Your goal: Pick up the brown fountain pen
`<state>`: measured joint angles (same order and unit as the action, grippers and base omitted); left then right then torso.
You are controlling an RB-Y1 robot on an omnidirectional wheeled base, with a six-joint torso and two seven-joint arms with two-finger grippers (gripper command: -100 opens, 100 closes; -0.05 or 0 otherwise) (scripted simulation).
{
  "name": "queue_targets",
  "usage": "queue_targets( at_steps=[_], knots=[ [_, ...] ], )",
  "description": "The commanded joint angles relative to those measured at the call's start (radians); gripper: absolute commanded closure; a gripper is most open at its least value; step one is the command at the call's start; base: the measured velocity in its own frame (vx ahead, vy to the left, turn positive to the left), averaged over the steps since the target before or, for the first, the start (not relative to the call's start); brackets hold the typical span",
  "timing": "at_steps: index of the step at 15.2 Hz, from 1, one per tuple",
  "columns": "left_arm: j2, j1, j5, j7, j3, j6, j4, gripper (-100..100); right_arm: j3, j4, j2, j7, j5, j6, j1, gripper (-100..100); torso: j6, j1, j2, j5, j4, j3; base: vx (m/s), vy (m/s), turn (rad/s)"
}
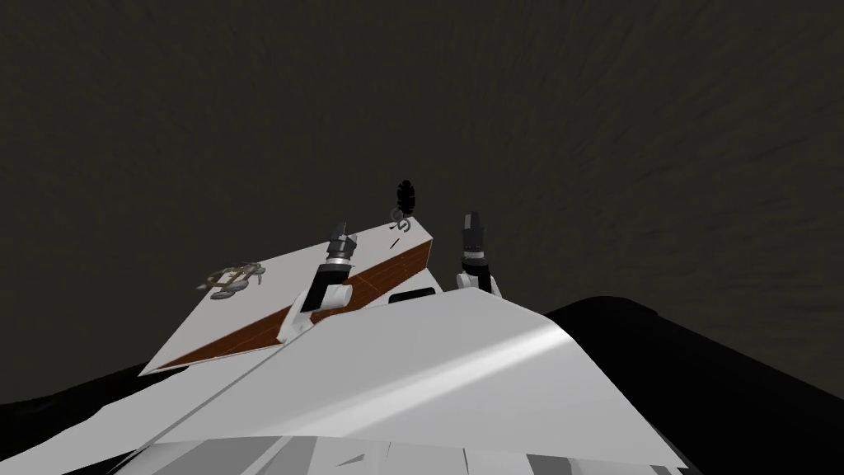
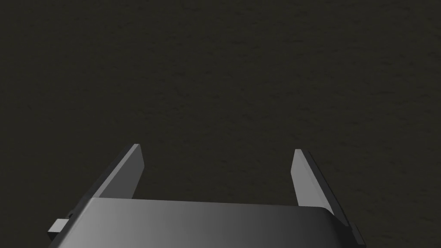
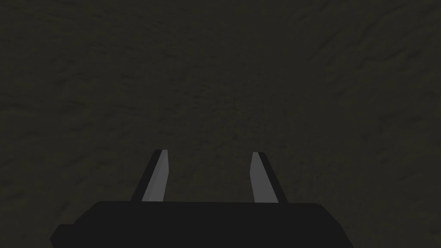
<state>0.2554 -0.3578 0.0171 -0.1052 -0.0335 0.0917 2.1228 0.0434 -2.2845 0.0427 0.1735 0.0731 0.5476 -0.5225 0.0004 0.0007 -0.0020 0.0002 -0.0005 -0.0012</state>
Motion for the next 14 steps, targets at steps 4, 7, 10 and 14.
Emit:
queue_targets(
  at_steps=[4,7,10,14],
  knots=[
    [0.057,0.056,0.056,-0.105,0.000,-0.103,-0.082,-100,0.000,0.000,0.000,0.000,0.000,0.000,0.000,0,0.000,0.000,0.000,0.000,0.000,0.000,0.015,0.005,-0.122],
    [0.078,0.082,0.080,-0.161,-0.002,-0.152,-0.128,-100,0.000,0.000,0.000,0.000,0.000,0.000,0.000,0,0.000,0.000,0.000,0.000,0.000,0.000,0.018,0.007,-0.120],
    [0.098,0.109,0.105,-0.220,-0.004,-0.209,-0.170,-100,0.000,0.000,0.000,0.000,0.000,0.000,0.000,0,0.000,0.000,0.000,0.000,0.000,0.000,0.022,0.006,-0.184],
    [0.118,0.137,0.131,-0.279,-0.006,-0.260,-0.212,-100,0.000,0.000,0.000,0.000,0.000,0.000,0.000,0,0.000,0.000,0.000,0.000,0.000,0.000,0.018,0.009,-0.099]
  ],
)
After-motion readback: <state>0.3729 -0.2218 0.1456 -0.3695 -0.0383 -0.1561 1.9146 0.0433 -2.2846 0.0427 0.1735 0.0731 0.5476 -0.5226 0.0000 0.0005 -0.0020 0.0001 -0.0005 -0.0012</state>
